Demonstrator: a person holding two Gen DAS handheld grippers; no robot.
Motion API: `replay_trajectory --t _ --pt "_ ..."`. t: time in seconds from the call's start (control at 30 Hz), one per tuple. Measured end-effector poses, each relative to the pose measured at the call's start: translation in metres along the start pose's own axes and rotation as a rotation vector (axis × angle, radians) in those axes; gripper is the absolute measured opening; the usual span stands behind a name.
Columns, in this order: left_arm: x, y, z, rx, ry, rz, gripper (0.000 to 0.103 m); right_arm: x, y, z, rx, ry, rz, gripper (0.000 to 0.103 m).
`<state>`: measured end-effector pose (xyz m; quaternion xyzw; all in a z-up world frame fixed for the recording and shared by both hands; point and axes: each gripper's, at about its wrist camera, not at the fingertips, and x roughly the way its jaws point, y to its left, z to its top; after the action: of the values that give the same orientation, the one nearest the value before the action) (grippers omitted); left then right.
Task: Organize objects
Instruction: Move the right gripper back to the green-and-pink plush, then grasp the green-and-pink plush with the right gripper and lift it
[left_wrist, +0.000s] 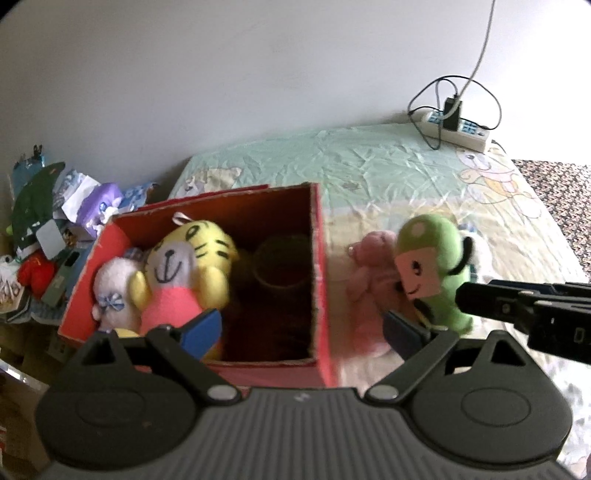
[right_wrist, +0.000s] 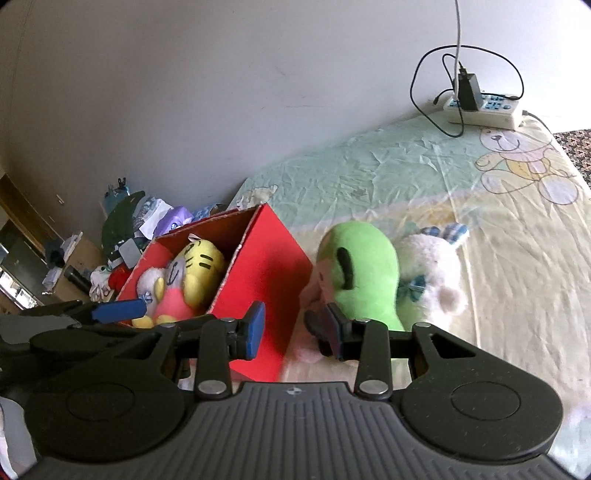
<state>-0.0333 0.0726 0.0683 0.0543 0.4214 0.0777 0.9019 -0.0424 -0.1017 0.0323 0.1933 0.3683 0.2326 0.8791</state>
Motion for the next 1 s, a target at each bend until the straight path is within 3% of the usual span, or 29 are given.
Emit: replay_trajectory --t 0.23,0.57,0.67,1.0 --pt "-0.007 -0.028 -0.008 0.031 -0.003 -0.034 0.091 -0.009 -0.024 -0.002 0.038 0.001 -0.004 0.039" --pt "-0.001 -0.058 -0.013 0.074 -0.014 -0.158 0.091 -0.010 -0.050 -0.002 0.096 0.002 -0.035 0.039" --pt "0.007 -0.065 -0.011 0.073 -0.021 -0.191 0.091 -0.005 -0.053 0.001 0.113 0.001 -0.028 0.048" --pt "0.041 -0.078 -0.002 0.083 -0.013 -0.270 0.092 0.027 -0.057 0.017 0.132 0.043 -0.003 0.056"
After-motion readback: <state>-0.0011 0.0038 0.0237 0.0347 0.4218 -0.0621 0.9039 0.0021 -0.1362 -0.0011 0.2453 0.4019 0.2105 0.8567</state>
